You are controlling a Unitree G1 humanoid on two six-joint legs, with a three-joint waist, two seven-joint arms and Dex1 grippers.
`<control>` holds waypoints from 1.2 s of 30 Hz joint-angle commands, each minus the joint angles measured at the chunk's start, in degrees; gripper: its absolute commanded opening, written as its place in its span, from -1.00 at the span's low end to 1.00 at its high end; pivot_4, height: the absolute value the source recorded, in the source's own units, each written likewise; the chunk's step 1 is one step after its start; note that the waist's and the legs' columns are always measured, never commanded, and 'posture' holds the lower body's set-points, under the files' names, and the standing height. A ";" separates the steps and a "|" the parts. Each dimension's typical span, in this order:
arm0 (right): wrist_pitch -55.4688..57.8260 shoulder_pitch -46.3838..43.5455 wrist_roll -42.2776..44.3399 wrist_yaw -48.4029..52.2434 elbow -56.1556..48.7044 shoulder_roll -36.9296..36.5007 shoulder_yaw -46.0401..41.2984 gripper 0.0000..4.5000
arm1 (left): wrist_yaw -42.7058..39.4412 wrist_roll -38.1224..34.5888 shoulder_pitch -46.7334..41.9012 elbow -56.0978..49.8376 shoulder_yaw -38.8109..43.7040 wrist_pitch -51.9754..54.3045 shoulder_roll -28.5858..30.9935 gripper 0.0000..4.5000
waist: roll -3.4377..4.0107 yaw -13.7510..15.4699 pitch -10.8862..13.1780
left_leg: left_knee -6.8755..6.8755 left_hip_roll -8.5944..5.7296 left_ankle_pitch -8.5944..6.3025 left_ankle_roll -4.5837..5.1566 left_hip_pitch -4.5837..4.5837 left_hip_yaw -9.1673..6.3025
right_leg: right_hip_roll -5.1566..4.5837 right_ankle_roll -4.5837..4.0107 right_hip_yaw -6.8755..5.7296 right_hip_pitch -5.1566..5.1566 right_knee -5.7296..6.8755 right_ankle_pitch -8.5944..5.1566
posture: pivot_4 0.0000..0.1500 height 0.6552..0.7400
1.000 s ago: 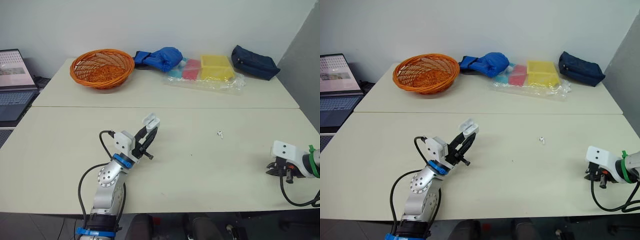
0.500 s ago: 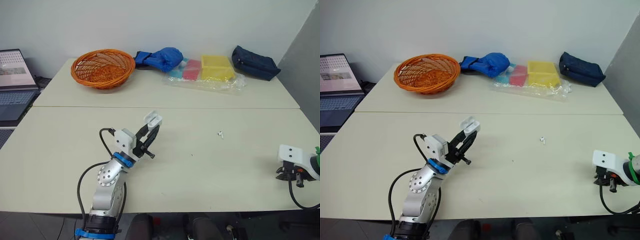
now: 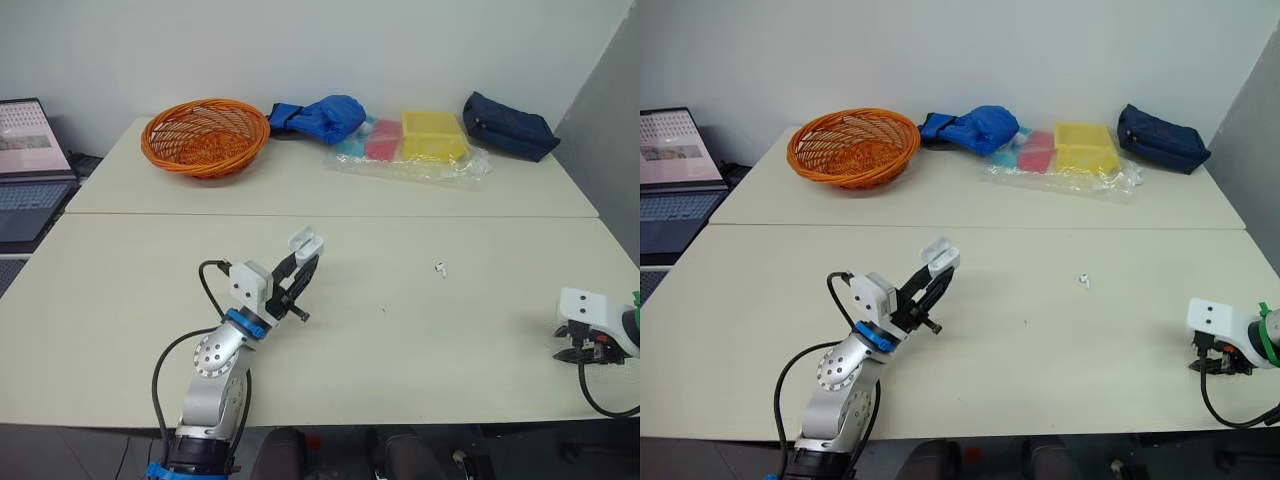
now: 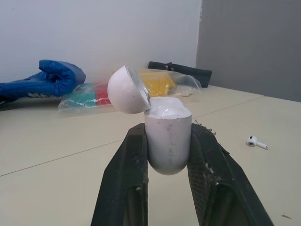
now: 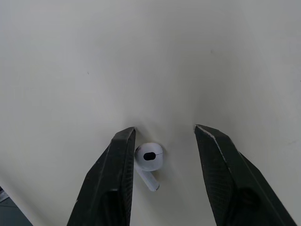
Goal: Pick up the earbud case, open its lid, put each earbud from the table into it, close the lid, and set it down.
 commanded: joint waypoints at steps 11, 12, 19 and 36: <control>8.62 4.05 1.97 0.27 -1.09 -1.62 -4.12 -0.07 | 0.08 -0.13 1.28 -1.79 -0.53 -2.08 -0.30 -0.67 | 0.00 0.09 0.00 | 0.01 0.00 0.00 0.00 0.01 -0.01 | -0.03 -0.03 -0.03 0.04 -0.01 -0.02 | 1.00 1.00; 9.97 3.75 2.35 0.13 -1.17 -1.37 -4.08 -0.07 | 0.11 -0.15 1.22 -1.70 -0.50 -2.09 -0.28 -0.67 | 0.00 0.09 0.00 | 0.01 0.00 0.00 0.00 0.01 -0.01 | -0.03 -0.03 -0.03 0.04 -0.01 -0.02 | 1.00 1.00; 11.59 2.21 2.59 -0.66 -1.11 -0.68 -3.38 -0.07 | 0.55 -0.11 1.42 -2.18 -0.45 -1.78 -0.14 -0.67 | 0.00 0.06 0.00 | 0.02 -0.03 0.00 0.00 0.02 -0.01 | -0.03 -0.04 0.00 0.04 -0.01 -0.02 | 1.00 1.00; 17.05 3.28 4.85 -0.19 -5.04 -0.89 -3.59 -0.07 | 1.01 -0.42 1.38 -2.93 -0.62 -1.01 0.50 -0.67 | 0.01 0.06 -0.01 | 0.00 -0.01 0.00 0.00 0.02 -0.01 | -0.02 -0.03 -0.02 0.03 -0.01 -0.02 | 1.00 1.00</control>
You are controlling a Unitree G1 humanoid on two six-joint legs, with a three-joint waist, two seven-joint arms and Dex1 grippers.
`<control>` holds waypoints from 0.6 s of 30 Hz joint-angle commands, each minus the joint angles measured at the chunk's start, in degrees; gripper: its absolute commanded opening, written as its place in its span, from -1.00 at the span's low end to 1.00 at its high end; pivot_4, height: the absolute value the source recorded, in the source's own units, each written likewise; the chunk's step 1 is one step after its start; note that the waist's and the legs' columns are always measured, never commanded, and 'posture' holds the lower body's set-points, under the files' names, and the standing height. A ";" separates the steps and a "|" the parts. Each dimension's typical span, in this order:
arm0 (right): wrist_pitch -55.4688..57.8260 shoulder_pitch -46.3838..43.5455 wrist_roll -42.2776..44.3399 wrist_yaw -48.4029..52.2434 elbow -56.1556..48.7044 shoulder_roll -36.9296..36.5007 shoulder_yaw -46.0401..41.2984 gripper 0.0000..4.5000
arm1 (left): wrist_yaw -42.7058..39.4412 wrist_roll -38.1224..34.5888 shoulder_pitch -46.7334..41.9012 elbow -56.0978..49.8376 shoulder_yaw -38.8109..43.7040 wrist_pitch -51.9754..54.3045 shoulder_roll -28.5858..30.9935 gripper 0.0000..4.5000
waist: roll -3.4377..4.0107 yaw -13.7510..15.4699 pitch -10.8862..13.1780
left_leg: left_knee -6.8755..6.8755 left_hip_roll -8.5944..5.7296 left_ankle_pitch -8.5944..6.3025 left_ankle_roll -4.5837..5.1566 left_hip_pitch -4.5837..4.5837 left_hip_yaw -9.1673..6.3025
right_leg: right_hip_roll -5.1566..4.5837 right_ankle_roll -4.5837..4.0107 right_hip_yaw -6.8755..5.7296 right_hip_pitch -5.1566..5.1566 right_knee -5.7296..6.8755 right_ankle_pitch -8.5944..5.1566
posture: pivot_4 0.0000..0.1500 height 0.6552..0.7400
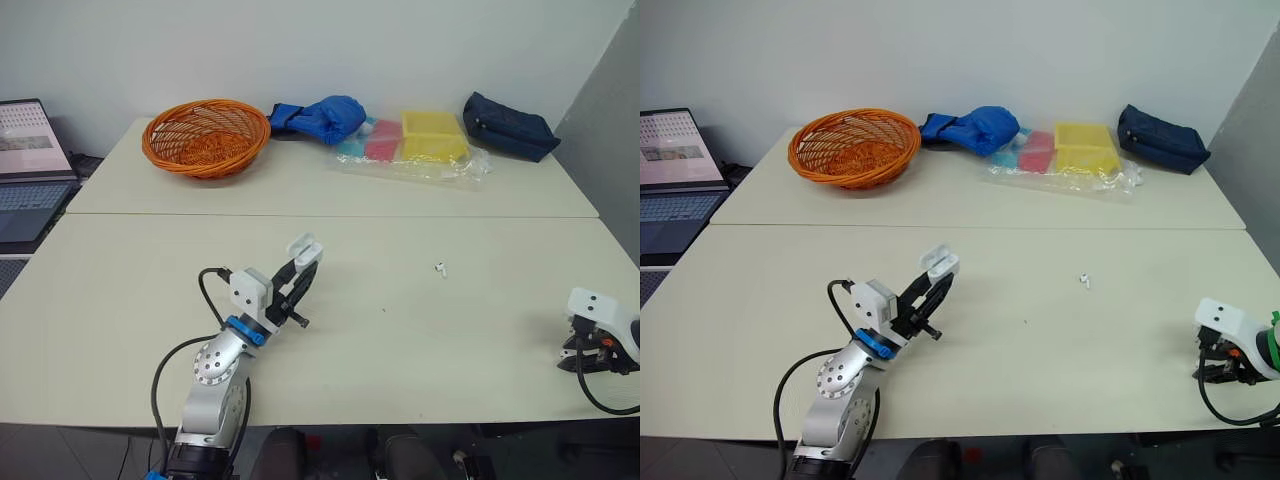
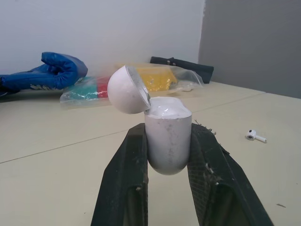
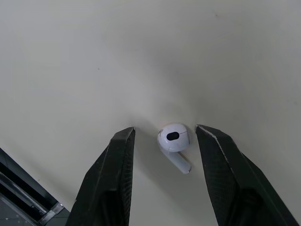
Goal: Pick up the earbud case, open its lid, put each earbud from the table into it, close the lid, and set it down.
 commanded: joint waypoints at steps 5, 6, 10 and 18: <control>-3.31 0.72 -0.55 -0.14 0.91 -0.42 -0.44 -0.23 | 0.06 -0.43 -0.67 -3.04 0.01 -0.17 0.23 -0.67 | 0.00 0.00 0.00 | 0.01 0.00 0.00 0.00 0.00 0.00 | 0.00 0.01 -0.01 0.01 0.00 0.00 | 1.00 1.00; -4.40 1.00 -0.71 -0.14 1.14 -0.47 -0.46 -0.32 | 0.04 -0.45 -0.52 -3.13 0.00 -0.21 0.25 -0.67 | 0.00 0.00 0.00 | 0.01 0.00 0.00 0.00 0.00 0.00 | 0.00 0.01 -0.01 0.01 0.00 0.00 | 1.00 1.00; -5.45 -0.23 -0.88 -0.23 2.84 -0.28 -0.04 -0.81 | 0.17 -0.41 -0.76 -3.12 0.13 -0.26 0.29 -0.67 | 0.00 0.00 0.00 | 0.00 0.00 0.00 0.00 0.00 0.01 | 0.00 0.01 -0.02 0.01 0.00 0.00 | 1.00 1.00; -7.72 -5.22 4.75 1.80 -2.74 4.41 -1.88 -0.81 | -0.10 -0.42 -1.56 -2.29 0.07 -0.68 0.14 -0.67 | 0.01 -0.25 0.00 | 0.03 0.00 0.00 0.00 0.06 0.01 | 0.01 0.00 0.09 0.01 0.04 0.01 | 1.00 1.00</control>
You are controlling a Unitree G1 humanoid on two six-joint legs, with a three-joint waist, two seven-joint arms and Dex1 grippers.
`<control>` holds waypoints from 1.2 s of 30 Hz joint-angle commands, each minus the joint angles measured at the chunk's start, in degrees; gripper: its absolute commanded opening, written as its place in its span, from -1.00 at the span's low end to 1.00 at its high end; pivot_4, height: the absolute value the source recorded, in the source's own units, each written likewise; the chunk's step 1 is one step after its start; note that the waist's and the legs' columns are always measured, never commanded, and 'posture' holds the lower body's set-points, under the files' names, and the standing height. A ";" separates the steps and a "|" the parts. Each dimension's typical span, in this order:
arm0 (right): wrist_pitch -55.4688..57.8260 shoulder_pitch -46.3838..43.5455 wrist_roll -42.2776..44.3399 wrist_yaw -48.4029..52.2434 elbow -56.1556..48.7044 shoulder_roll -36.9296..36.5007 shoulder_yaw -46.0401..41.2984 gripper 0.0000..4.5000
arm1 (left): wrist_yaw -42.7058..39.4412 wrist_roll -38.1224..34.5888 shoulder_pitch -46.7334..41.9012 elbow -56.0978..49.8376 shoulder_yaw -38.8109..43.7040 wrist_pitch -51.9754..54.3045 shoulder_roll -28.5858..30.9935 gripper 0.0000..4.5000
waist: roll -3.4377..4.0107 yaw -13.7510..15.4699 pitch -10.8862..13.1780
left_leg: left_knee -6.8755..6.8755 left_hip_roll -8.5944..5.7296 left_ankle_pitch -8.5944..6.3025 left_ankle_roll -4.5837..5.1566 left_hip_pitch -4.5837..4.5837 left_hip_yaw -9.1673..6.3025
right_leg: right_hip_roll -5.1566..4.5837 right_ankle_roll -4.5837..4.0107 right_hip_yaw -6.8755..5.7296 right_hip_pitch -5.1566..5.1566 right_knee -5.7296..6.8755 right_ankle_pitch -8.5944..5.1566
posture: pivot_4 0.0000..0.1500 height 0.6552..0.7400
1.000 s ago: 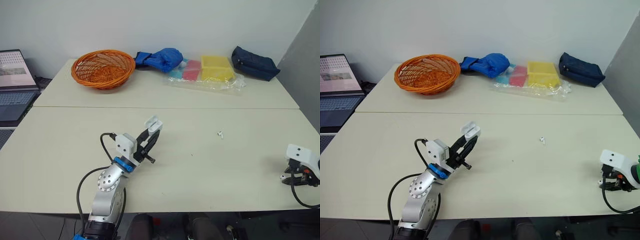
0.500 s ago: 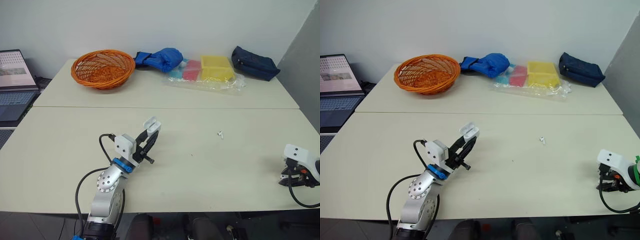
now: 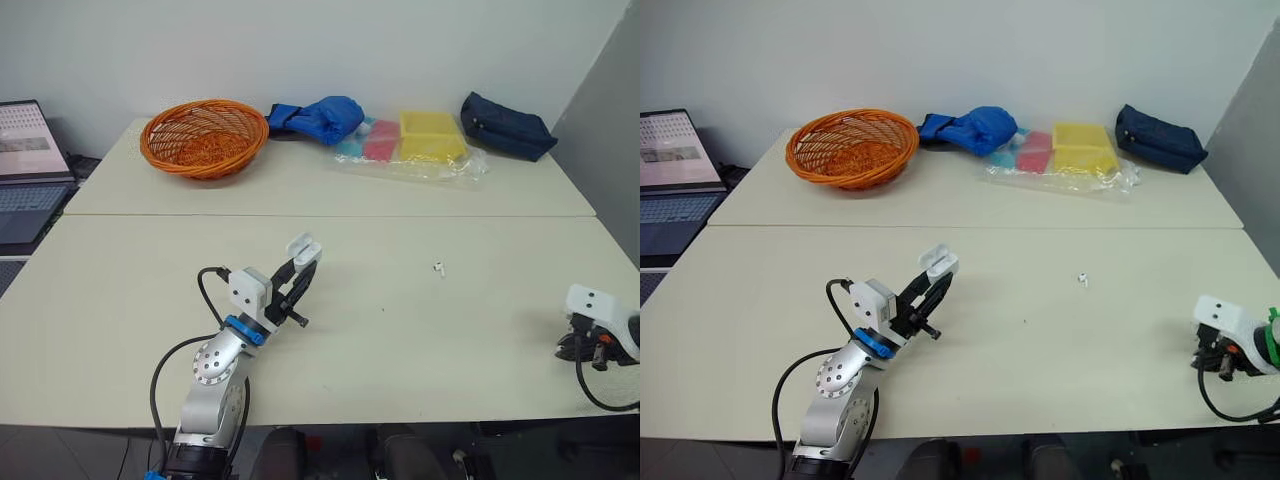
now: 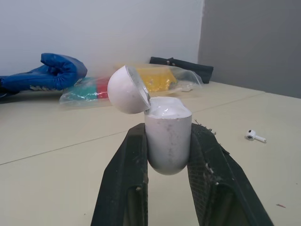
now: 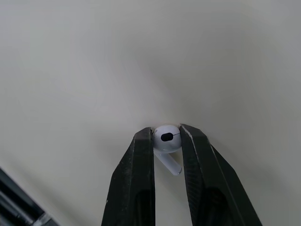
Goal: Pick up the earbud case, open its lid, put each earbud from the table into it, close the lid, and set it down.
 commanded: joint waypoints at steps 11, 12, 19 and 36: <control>15.05 -25.83 29.29 -34.27 -30.44 43.86 -7.00 -0.81 | -2.40 -1.24 -6.24 1.65 0.14 -1.30 -0.09 -0.67 | -0.02 -0.45 0.01 | -0.01 0.10 0.02 -0.03 -0.05 -0.16 | 0.21 0.24 -0.06 -0.12 0.28 0.17 | 1.00 1.00; 14.79 -26.91 28.92 -36.76 -31.05 47.32 -6.06 -0.81 | -2.47 -1.25 -6.80 1.89 0.09 -1.31 -0.19 -0.67 | -0.02 -0.17 0.01 | -0.02 0.13 0.02 -0.03 -0.06 -0.16 | 0.25 0.22 -0.07 -0.12 0.29 0.17 | 1.00 1.00; 7.24 -25.12 23.87 -41.49 -29.57 57.70 2.92 -0.81 | -3.01 -1.77 -10.24 3.10 0.44 -0.63 -0.42 -0.67 | -0.07 1.18 -0.03 | -0.06 0.11 0.00 -0.02 -0.43 -0.09 | -0.11 0.12 -0.16 -0.26 0.08 0.05 | 1.00 1.00; 0.88 -23.01 21.04 -43.82 -22.26 64.68 6.74 -0.81 | -2.76 -2.33 -12.52 3.86 0.91 -1.15 -1.23 -0.67 | -0.07 0.23 -0.03 | -0.03 0.13 0.01 -0.01 -0.42 -0.12 | 0.13 0.20 -0.17 -0.39 0.24 0.10 | 1.00 1.00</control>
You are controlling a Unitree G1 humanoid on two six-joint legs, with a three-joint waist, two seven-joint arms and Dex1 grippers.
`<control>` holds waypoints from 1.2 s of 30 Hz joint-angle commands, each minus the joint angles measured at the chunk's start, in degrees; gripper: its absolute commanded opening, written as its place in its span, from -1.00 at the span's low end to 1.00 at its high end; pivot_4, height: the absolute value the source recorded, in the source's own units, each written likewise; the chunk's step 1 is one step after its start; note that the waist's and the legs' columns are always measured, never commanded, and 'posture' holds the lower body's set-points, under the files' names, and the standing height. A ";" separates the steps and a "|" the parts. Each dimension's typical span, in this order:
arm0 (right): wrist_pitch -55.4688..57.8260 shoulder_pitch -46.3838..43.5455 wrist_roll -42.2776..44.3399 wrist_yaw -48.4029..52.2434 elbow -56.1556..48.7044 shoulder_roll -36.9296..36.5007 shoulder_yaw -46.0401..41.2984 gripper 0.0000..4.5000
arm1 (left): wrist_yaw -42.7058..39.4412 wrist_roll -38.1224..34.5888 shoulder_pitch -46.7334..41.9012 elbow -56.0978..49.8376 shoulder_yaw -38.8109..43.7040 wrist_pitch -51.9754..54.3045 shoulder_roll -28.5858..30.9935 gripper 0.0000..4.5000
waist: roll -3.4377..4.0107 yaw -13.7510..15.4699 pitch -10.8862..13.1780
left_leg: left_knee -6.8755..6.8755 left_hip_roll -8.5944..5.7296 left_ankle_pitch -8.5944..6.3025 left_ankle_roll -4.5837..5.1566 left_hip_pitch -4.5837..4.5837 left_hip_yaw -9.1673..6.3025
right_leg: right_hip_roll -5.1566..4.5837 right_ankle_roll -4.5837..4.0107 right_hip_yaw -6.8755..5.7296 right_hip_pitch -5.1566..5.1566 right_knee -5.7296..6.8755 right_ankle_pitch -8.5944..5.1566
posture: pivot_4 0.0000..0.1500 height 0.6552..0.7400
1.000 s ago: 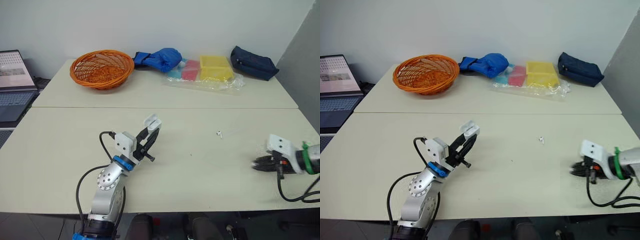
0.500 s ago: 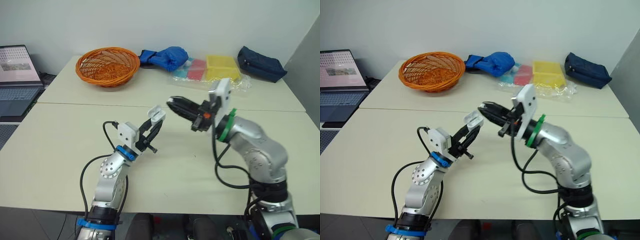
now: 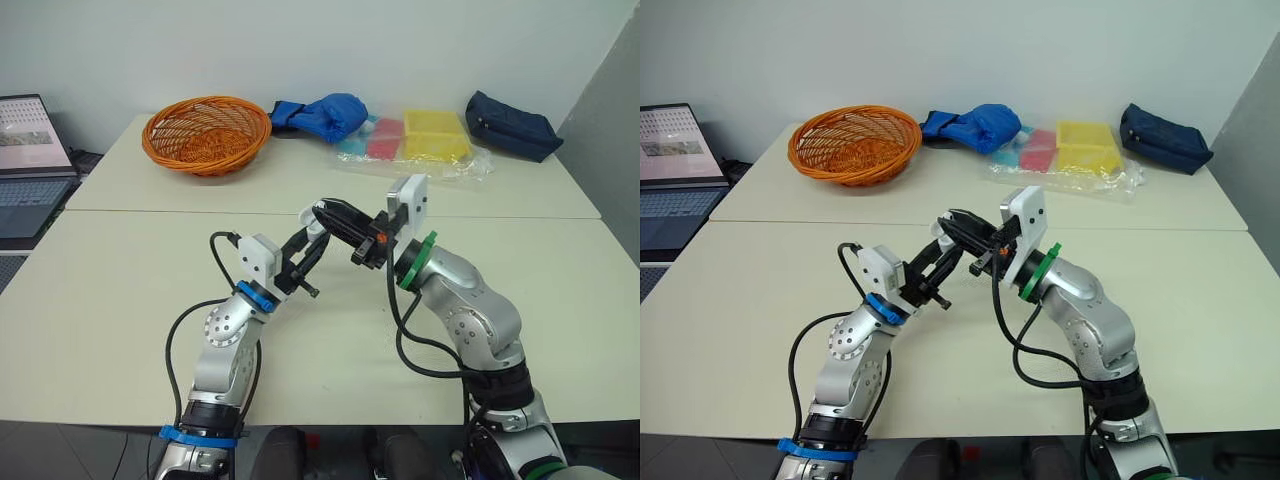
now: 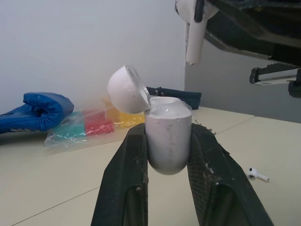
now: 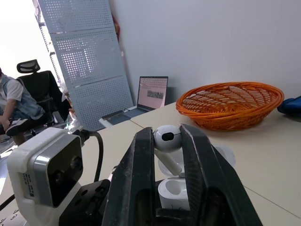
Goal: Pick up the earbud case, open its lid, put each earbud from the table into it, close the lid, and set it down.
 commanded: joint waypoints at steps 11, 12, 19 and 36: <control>0.78 -0.97 1.07 -1.90 0.74 2.95 -0.21 -0.81 | 0.54 -0.30 -1.23 -1.41 0.25 -1.20 -0.97 -0.67 | 0.00 -0.01 0.00 | 0.00 0.00 0.00 0.00 0.00 0.00 | -0.01 0.00 0.02 0.00 -0.01 0.00 | 1.00 1.00; 0.73 -1.16 1.07 -2.03 1.07 3.13 -0.26 -0.81 | 0.47 -0.33 -1.18 -1.29 0.28 -1.30 -0.99 -0.67 | 0.00 -0.01 0.00 | 0.00 0.00 0.00 0.00 0.00 0.00 | -0.01 0.00 0.02 0.00 -0.01 0.00 | 1.00 1.00; 0.50 -1.60 0.92 -2.21 2.75 3.89 -0.31 -0.81 | -0.07 -0.51 -1.47 -0.19 0.63 -2.02 -0.93 -0.67 | 0.00 -0.02 0.00 | -0.02 0.00 0.00 0.00 -0.01 0.00 | -0.01 0.00 0.01 0.00 -0.02 -0.01 | 1.00 1.00; 1.82 -0.76 0.95 -1.36 3.00 3.32 0.72 -0.81 | -1.04 -0.51 -1.53 1.33 1.31 -3.40 -1.23 -0.67 | 0.00 -0.03 0.00 | -0.03 0.01 0.00 0.00 -0.01 0.00 | -0.01 0.00 0.01 -0.02 -0.05 -0.01 | 1.00 1.00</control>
